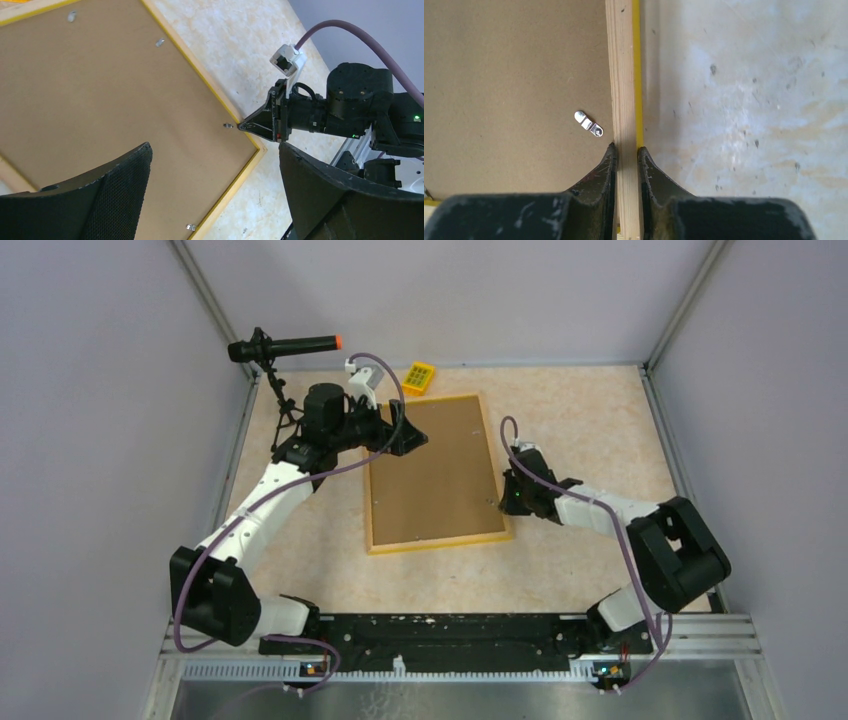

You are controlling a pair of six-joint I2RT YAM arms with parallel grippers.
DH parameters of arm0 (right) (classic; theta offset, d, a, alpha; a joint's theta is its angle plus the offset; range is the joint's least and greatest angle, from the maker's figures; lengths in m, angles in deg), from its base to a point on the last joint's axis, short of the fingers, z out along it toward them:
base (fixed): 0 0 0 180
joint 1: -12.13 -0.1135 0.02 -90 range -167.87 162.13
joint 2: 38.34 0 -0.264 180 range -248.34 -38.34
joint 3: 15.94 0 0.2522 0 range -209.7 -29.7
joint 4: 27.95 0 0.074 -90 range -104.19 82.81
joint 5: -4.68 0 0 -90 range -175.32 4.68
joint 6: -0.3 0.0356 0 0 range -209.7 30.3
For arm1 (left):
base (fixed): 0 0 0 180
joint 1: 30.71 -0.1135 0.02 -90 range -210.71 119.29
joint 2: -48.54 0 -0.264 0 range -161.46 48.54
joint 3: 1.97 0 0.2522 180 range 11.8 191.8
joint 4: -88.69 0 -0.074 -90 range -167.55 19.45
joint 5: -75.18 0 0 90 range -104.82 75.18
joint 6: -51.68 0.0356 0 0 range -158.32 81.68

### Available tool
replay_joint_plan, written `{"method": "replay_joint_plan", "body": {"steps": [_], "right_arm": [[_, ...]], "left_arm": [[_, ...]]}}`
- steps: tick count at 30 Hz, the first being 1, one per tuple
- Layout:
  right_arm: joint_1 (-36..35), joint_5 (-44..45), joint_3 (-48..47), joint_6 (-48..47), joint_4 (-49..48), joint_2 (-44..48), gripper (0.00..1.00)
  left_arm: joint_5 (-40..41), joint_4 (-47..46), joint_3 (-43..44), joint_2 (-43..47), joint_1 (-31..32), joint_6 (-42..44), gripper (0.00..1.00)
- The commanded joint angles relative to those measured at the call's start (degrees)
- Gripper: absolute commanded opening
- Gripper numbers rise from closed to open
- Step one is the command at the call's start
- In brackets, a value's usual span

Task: Put the photo into the frame
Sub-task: Adjust the photo frame at the center of the board, then install the photo frame at the center of the board.

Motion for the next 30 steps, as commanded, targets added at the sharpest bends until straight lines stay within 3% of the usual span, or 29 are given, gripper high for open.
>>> {"method": "replay_joint_plan", "body": {"steps": [1,8,12,16,19,25,30], "right_arm": [[-1.2,0.5,4.6,4.8,5.5,5.0,0.01],[-4.4,-2.0,10.4,10.8,3.2,11.6,0.00],[-4.7,-2.4,9.3,9.2,5.6,12.4,0.10],[-6.2,-1.1,8.2,6.9,8.3,13.7,0.39],[-7.2,1.3,7.2,5.0,9.3,14.3,0.51],[-7.5,4.4,2.3,3.0,10.6,11.3,0.61],[-8.0,6.2,-2.1,2.0,10.8,5.7,0.62]], "left_arm": [[-0.6,-2.2,-0.1,-0.1,-0.2,-0.2,0.99],[-1.4,-2.9,-0.3,-0.3,-0.2,-0.8,0.99],[-1.2,-2.7,-0.2,-0.7,-0.1,-0.7,0.99],[-0.5,-3.0,-0.7,-0.3,0.2,-0.5,0.99],[-1.3,-2.5,-0.1,-0.7,0.2,-0.7,0.99],[-1.4,-2.7,-0.2,-0.6,0.3,-0.9,0.99],[-0.8,-2.6,-0.2,-1.0,0.4,-0.5,0.99]]}}
